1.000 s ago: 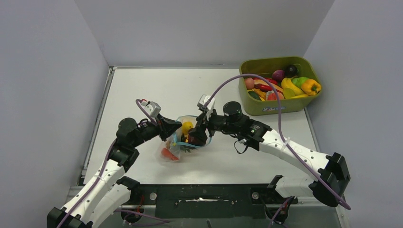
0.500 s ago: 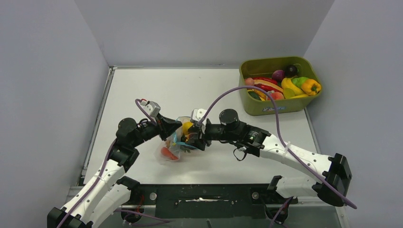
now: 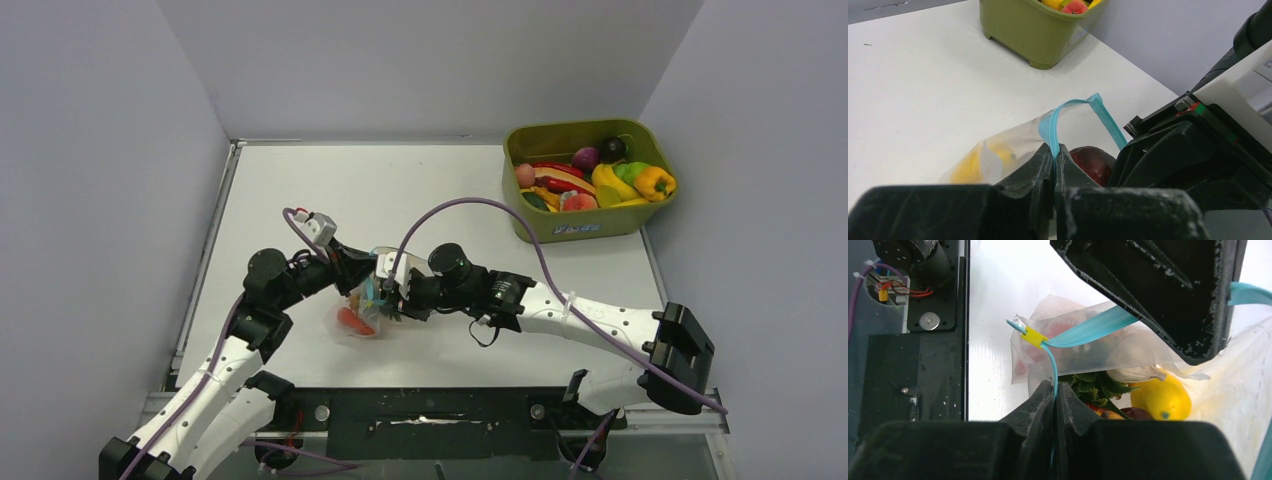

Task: Place the food in the zip-top bag and seal the zipper
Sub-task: Place the fake fruit in the zipper food storage bag, then zip the zipper food storage bag at the center of the board.

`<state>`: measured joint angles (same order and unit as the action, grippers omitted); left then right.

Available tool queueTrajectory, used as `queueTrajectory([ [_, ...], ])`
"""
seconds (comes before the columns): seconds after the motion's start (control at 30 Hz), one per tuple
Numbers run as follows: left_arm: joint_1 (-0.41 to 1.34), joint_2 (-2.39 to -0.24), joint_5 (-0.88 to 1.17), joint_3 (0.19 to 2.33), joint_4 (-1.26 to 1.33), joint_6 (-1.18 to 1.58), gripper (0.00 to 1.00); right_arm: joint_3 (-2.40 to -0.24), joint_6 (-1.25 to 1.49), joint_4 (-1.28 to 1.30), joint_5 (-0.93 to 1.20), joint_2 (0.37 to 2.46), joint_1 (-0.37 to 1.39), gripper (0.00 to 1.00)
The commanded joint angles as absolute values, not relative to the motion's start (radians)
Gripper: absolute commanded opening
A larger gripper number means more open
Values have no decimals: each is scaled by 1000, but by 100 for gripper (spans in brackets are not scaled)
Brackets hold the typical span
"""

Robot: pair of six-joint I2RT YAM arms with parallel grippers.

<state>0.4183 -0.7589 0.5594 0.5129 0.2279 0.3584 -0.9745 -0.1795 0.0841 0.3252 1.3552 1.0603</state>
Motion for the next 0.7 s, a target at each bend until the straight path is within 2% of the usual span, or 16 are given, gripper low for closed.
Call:
queueTrajectory([
  [0.0,422,-723,579,537,286,346,7,-1022,-181,38,313,1322,1062,1],
  [0.1,422,-697,560,575,207,284,30,-1026,-156,31,307,1307,1063,0],
  [0.17,422,-670,546,608,122,224,38,-1028,-139,30,291,1293,1062,0],
  [0.43,422,-587,597,736,-184,37,43,-1020,-90,-10,316,1248,1041,0],
  [0.67,422,-458,651,678,-215,-32,43,-1009,21,-67,412,1257,967,0],
])
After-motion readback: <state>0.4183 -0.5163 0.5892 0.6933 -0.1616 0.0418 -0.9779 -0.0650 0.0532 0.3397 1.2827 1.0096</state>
